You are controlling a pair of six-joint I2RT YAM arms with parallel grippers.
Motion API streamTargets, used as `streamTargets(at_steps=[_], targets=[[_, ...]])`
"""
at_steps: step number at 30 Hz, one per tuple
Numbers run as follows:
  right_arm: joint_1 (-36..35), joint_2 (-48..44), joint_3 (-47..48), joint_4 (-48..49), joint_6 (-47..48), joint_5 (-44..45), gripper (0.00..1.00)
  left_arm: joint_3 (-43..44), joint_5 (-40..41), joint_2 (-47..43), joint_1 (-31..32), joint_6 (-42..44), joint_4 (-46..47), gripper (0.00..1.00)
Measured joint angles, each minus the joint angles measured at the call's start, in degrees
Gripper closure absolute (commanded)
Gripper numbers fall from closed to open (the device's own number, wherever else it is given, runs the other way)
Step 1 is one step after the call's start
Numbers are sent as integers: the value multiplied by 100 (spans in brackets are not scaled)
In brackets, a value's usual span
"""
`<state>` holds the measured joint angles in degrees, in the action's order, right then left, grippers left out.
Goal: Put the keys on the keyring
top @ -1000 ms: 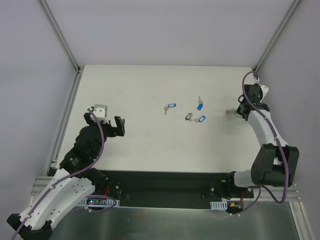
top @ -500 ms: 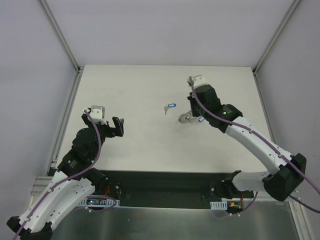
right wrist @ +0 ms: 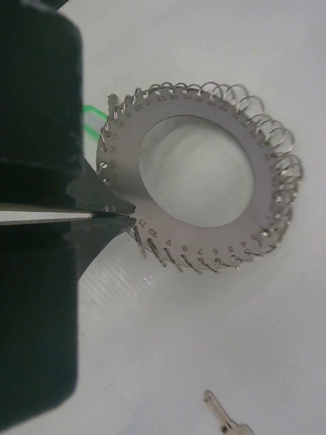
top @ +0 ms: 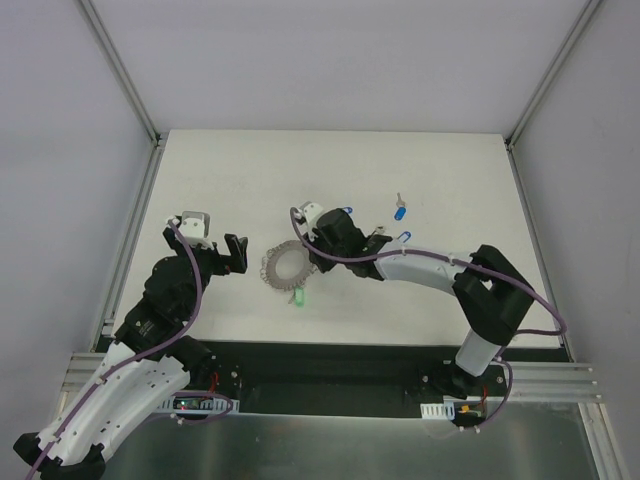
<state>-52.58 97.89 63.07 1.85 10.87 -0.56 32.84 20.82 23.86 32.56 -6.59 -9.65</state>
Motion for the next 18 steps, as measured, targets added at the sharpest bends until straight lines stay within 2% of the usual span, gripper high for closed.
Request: streamTargets(at_steps=[8,9,12,18], targets=[[-44,-17,-1143,420,-164,-208,97,0,-2,13,0,0,2,1],[-52,-28,-1217,435,-179,-229,91,0,-4,22,2,0,0,1],[-68,-140,-1327,437,-254,-245,81,0,-33,55,2,0,0,1],[-87,-503,-1327,136,-337,431,74,0,-85,72,2,0,0,1]])
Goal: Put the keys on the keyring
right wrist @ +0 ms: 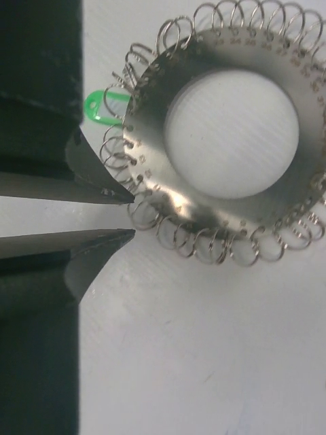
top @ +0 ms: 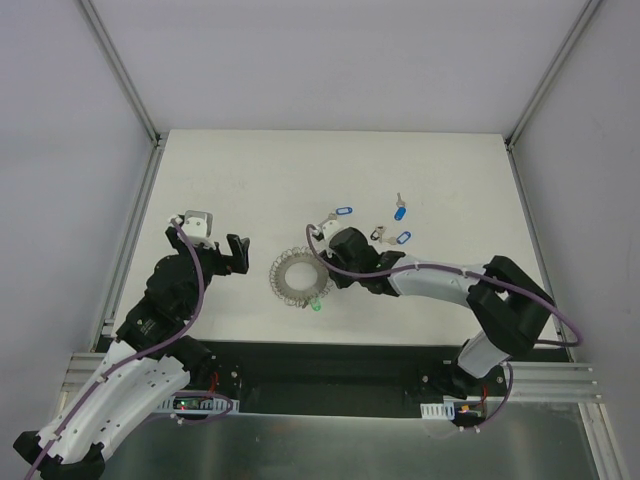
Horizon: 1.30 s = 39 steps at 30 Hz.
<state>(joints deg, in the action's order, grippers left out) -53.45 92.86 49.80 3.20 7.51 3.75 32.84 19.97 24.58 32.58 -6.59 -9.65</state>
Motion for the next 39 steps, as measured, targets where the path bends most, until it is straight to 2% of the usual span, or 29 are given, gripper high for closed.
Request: streamTargets(at_steps=[4,12,21,32,39], targets=[[-33,-289,2,-461,15,525,68,0,-2,20,0,0,0,1],[-612,-494,214,-861,188,608,67,0,-2,44,0,0,0,1],[-710,201,734,-905,426,448,68,0,-2,55,0,0,0,1],[-820,654,822,-997,544,468,68,0,-4,55,0,0,2,1],[-831,682,822,-1043,540,981,68,0,-4,55,2,0,0,1]])
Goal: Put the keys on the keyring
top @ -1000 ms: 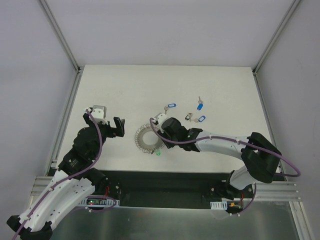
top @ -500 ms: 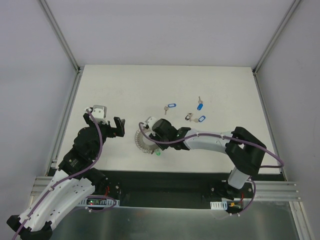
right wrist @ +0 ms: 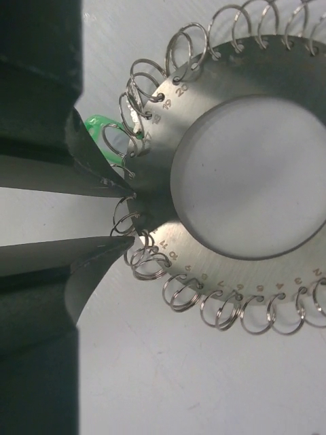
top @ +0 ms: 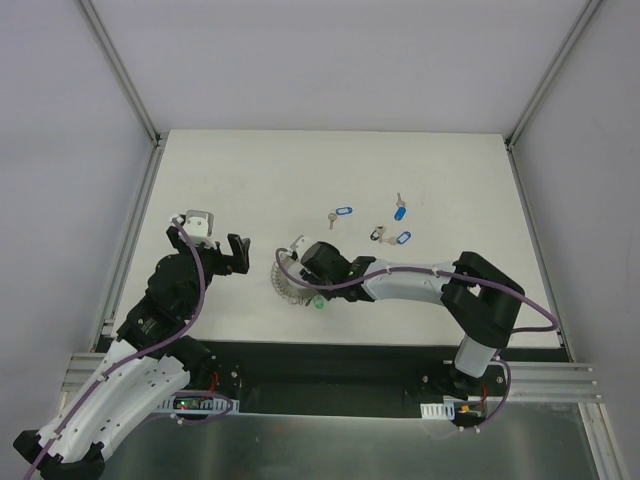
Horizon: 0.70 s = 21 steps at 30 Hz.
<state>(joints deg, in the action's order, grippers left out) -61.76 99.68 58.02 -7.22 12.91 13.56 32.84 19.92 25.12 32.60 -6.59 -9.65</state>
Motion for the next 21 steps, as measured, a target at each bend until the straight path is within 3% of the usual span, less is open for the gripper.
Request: streamTargets(at_steps=[12,21], targets=[[4,-428,-31,-31,-28,675,68,0,-2,0,0,0,0,1],[210,-632,-219,13,374,-81,70,0,-7,0,4,0,0,1]])
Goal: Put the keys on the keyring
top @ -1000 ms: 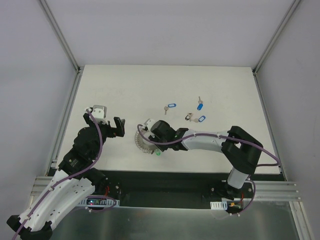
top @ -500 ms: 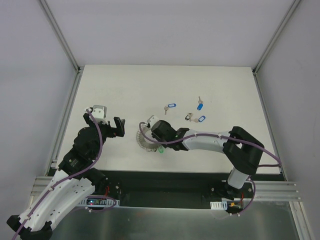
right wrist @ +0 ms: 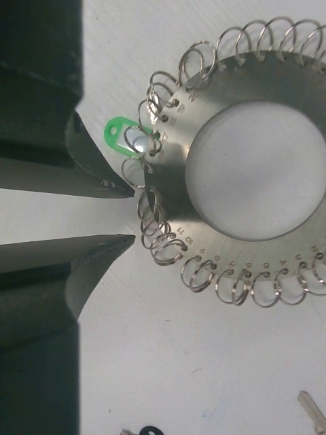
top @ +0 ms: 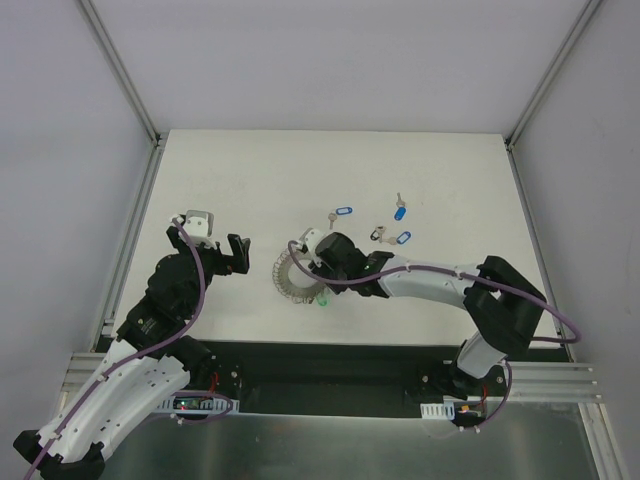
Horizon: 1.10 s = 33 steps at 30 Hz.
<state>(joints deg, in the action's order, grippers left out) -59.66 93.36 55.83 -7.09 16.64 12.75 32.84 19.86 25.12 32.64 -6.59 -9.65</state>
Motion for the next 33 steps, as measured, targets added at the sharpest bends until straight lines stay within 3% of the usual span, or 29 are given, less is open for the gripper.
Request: streamTargets(at_steps=[15,29,32,33], targets=[[1064,59,-505,691,-55,-2170,72,0,-7,35,0,0,2,1],[1200,463,-505,1091,-271,-2590,72,0,-9,55,0,0,2,1],[1200,485,-505,1156,-295,-2590,77,0,-9,61,0,0,2,1],[1200,487,-505,1161,-302,-2590,83,0,-9,63,0,0,2,1]])
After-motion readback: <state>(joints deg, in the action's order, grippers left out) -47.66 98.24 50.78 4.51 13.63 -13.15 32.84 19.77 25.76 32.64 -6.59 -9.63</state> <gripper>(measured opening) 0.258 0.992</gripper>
